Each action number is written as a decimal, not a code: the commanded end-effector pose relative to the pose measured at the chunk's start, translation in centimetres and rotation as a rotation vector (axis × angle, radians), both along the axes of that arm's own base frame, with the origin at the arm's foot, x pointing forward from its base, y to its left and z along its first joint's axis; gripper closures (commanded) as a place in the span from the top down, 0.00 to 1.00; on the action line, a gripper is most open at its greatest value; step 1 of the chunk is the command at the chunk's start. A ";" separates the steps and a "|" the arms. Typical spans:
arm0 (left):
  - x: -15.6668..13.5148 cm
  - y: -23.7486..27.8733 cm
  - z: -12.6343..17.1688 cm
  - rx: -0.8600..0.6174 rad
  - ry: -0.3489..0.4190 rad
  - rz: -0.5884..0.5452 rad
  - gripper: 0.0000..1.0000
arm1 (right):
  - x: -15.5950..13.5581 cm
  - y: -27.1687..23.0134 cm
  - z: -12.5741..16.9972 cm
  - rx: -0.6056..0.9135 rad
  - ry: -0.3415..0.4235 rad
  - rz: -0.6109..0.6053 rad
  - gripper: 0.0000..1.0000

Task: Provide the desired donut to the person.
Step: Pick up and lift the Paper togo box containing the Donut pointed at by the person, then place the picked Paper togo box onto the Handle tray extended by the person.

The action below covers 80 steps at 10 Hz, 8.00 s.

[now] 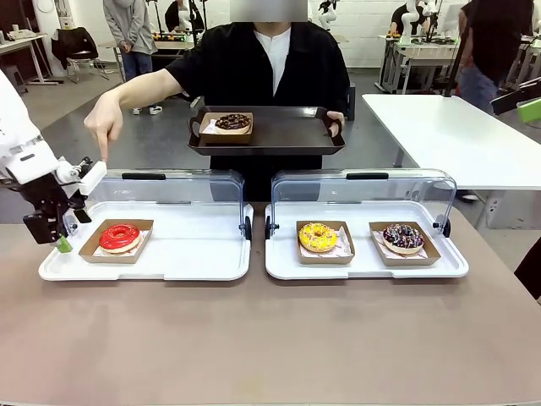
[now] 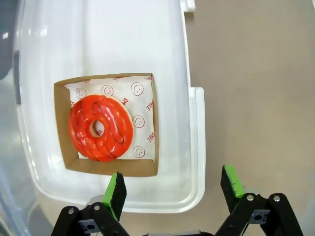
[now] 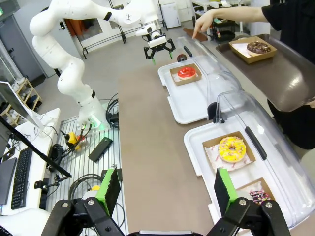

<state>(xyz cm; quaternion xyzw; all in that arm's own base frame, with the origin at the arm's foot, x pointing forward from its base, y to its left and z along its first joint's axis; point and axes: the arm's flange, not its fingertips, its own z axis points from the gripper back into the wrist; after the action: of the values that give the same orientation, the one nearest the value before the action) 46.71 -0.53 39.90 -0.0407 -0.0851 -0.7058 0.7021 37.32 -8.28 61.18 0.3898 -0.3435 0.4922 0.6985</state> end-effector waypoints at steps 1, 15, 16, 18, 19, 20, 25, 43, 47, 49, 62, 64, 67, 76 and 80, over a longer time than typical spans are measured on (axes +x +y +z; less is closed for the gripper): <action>-0.2 0.2 -2.2 -0.025 -0.016 -0.007 1.00 | 0.0 0.1 0.0 0.007 -0.007 0.009 1.00; 0.6 -1.0 -6.1 0.114 -0.098 -0.024 1.00 | 0.0 0.1 0.0 0.007 -0.007 0.009 1.00; 1.0 -1.0 -6.5 0.127 -0.100 0.000 1.00 | 0.0 0.1 0.0 0.007 -0.007 0.009 1.00; 1.5 -0.7 -7.2 0.147 -0.107 0.017 1.00 | 0.0 0.1 0.0 0.007 -0.007 0.009 1.00; 1.5 -0.6 -7.4 0.150 -0.109 0.017 1.00 | 0.0 0.1 0.0 0.007 -0.007 0.009 1.00; 1.6 -0.6 -7.5 0.156 -0.114 0.016 0.91 | 0.0 0.1 0.0 0.007 -0.007 0.009 1.00; 1.6 -0.6 -7.6 0.161 -0.123 0.013 0.00 | 0.0 0.1 0.0 0.007 -0.007 0.009 1.00; -14.5 -6.2 14.0 0.082 -0.005 -0.313 0.00 | 0.0 0.1 0.0 0.007 -0.007 0.009 1.00; -13.3 -8.5 20.6 0.073 -0.125 -0.249 0.00 | 0.0 0.1 0.0 0.007 -0.007 0.009 1.00; -9.4 -8.6 21.1 0.080 -0.069 -0.193 0.00 | 0.0 0.1 0.0 0.007 -0.007 0.009 1.00; -4.6 -6.9 20.4 0.080 -0.043 -0.150 0.00 | 0.0 0.1 0.0 0.007 -0.007 0.009 1.00; -4.6 -6.9 20.4 0.080 -0.043 -0.150 0.00 | 0.0 0.1 0.0 0.007 -0.007 0.009 1.00; -4.6 -9.2 23.7 0.106 -0.062 -0.187 0.01 | 0.0 0.1 0.0 0.007 -0.007 0.009 1.00; 0.4 -26.4 26.3 0.111 -0.105 -0.371 0.01 | 0.0 0.1 0.0 0.007 -0.007 0.009 1.00; 2.1 -32.0 24.3 0.065 -0.112 -0.420 0.01 | 0.0 0.1 0.0 0.007 -0.007 0.009 1.00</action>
<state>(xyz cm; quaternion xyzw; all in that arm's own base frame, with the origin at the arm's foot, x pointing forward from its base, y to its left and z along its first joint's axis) 48.15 -31.52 63.72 0.0026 -0.0828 -0.8459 0.5268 37.32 -8.29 61.19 0.3898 -0.3434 0.4922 0.6985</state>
